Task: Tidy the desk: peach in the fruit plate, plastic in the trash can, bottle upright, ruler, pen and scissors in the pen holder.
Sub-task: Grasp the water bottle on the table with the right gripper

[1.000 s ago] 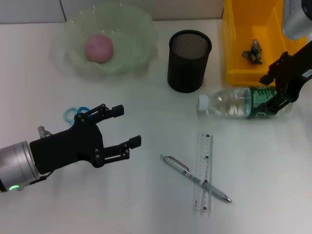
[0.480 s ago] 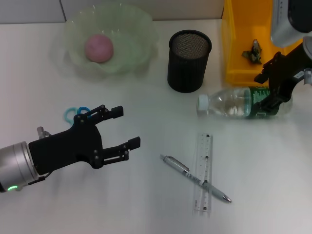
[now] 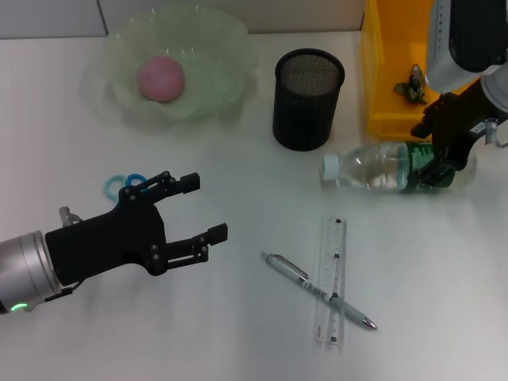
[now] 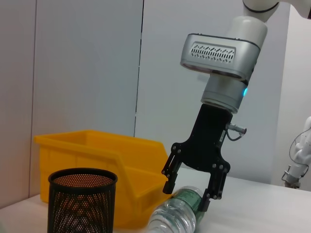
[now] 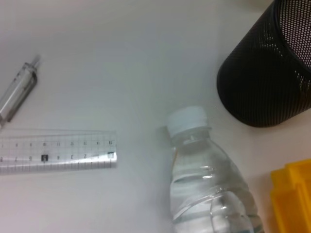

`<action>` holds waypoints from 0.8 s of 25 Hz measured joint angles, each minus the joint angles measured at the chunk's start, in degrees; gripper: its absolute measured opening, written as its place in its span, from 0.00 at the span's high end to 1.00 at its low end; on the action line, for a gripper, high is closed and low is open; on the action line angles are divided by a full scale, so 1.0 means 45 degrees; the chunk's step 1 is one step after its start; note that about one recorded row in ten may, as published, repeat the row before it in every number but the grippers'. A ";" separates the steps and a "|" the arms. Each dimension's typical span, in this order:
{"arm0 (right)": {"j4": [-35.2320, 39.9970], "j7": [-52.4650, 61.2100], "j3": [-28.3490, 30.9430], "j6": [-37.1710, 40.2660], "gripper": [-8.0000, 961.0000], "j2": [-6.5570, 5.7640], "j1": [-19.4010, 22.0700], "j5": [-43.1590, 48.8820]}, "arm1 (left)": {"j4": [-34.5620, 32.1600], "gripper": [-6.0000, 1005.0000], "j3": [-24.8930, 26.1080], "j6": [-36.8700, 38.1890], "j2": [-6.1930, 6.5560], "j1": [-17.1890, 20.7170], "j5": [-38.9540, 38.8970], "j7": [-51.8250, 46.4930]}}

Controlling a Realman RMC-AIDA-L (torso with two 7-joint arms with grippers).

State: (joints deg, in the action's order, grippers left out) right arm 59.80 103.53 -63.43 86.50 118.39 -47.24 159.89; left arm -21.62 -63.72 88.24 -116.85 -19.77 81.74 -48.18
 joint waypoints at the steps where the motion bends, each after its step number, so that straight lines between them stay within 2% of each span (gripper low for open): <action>1: -0.0045 0.0000 -0.0015 -0.0079 0.21 -0.0001 -0.0008 0.0004 | 0.0000 0.16 0.0001 0.0000 0.0007 0.0000 0.0000 0.0000; 20: -0.1156 -0.0137 -0.0524 -0.0888 0.21 0.0017 -0.0113 0.0018 | -0.0004 0.16 0.0041 0.0058 0.0010 0.0000 0.0000 0.0006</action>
State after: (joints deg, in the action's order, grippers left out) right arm 54.60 102.91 -65.79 82.50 118.47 -47.75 159.97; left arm -21.64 -63.54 88.50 -116.80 -19.77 81.74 -48.16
